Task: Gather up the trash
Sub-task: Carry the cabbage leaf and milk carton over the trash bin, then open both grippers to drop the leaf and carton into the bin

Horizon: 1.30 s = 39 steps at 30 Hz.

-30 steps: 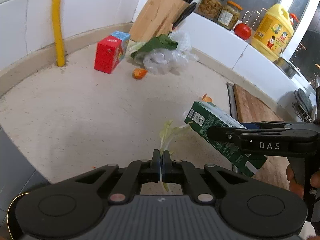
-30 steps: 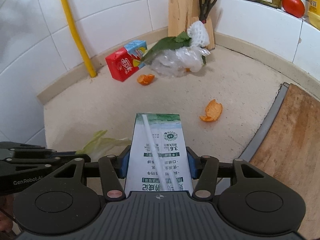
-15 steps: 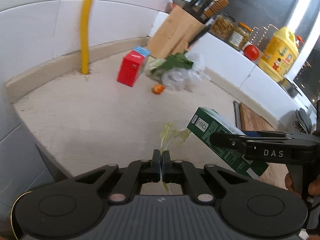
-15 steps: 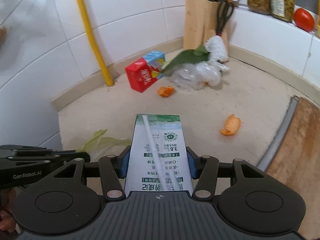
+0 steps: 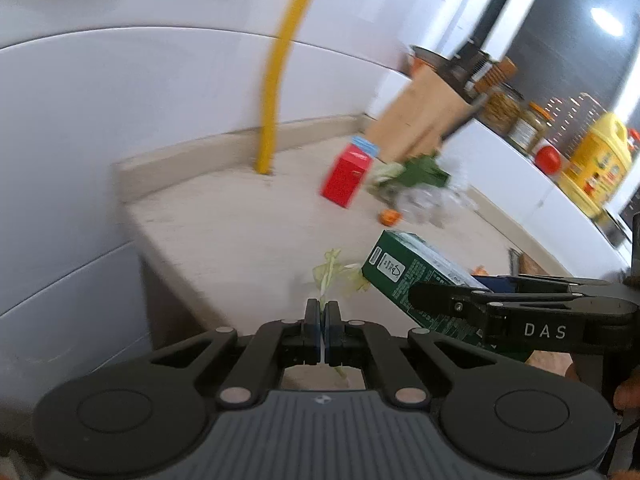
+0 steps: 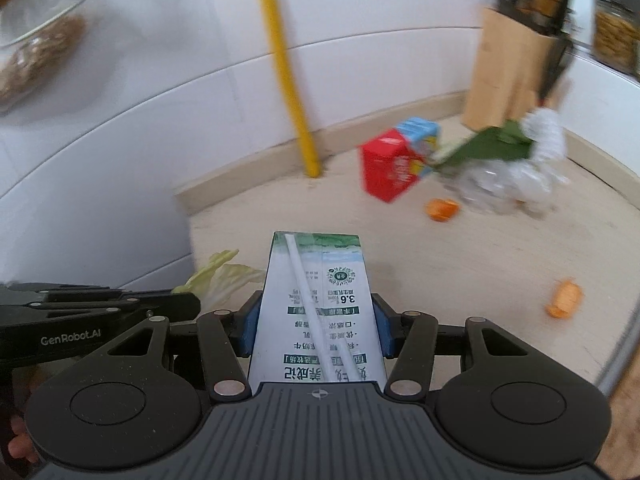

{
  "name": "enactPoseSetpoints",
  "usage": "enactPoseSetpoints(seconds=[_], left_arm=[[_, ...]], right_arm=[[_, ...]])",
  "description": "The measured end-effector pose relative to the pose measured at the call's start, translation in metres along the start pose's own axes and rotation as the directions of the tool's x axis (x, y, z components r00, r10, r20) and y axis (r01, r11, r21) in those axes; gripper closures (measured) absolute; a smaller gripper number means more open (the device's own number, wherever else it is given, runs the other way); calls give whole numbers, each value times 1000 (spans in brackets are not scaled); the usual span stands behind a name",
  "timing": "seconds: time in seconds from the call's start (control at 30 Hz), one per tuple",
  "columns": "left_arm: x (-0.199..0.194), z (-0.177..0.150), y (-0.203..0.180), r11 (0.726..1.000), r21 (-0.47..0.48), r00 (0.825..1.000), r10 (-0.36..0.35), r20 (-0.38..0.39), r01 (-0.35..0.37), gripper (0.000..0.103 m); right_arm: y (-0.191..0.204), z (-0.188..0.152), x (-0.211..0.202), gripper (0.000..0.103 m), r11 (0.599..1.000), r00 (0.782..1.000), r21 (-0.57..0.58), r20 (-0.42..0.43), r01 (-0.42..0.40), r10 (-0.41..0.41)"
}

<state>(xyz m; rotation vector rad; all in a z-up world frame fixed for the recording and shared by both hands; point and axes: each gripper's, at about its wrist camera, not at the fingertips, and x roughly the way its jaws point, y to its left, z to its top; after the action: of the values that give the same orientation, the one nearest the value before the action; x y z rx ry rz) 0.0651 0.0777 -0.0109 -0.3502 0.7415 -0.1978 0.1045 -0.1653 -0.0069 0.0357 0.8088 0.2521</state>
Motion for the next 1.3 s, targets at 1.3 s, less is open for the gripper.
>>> enactPoseSetpoints(seconds=[1.3], left_arm=[[-51, -63, 143, 909, -250, 943, 323, -85, -334, 99]], right_arm=[[166, -34, 136, 41, 932, 919, -189, -312, -308, 241]])
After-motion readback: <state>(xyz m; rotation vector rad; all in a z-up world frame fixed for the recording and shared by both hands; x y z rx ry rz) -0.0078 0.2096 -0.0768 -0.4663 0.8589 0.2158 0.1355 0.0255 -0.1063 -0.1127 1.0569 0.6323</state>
